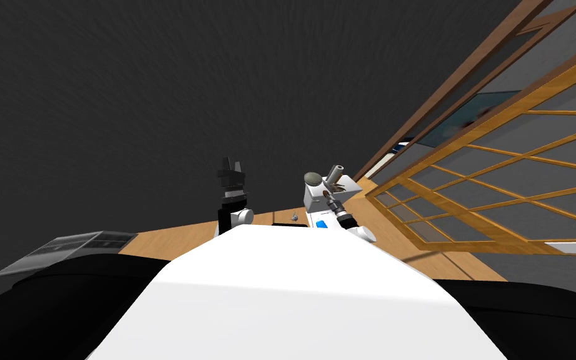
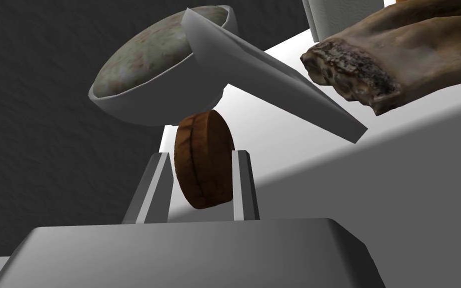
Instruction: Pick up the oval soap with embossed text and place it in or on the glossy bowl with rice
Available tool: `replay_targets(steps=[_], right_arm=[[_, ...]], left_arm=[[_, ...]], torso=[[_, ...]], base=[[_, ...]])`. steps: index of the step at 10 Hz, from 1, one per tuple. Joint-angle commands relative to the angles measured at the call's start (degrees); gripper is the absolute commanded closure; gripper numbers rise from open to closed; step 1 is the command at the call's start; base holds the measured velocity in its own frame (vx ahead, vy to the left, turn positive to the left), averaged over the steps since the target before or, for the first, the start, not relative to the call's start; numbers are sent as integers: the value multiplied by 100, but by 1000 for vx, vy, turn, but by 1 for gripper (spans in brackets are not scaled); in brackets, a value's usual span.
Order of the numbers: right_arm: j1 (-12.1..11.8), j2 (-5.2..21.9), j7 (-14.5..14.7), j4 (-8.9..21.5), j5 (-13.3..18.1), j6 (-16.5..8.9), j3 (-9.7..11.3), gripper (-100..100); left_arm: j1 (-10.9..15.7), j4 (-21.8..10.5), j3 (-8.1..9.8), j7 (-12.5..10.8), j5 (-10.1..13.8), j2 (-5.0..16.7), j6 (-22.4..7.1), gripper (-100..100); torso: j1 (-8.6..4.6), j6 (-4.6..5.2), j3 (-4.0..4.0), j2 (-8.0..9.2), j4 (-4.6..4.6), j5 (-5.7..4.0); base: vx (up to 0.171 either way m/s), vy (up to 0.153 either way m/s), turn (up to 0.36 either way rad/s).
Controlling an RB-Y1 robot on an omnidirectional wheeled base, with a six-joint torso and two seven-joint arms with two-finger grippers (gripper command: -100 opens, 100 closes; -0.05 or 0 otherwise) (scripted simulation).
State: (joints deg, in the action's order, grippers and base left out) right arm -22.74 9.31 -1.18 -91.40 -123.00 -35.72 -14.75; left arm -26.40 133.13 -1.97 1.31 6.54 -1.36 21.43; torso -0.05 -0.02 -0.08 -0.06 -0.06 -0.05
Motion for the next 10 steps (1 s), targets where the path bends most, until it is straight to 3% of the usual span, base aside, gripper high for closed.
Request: replay_targets(steps=[1,10], right_arm=[[-28,196,-181,-188,-9,159,38,100],[-295,844,-1170,-1027,79,1213,200,100]], left_arm=[[0,0,0,0,0,0,0,0],[-1,0,0,0,0,0,0,0]], torso=[[0,0,0,0,0,0],[7,3,-16,-28,-6,-2]], base=[[-124,49,88],[-60,42,82]])
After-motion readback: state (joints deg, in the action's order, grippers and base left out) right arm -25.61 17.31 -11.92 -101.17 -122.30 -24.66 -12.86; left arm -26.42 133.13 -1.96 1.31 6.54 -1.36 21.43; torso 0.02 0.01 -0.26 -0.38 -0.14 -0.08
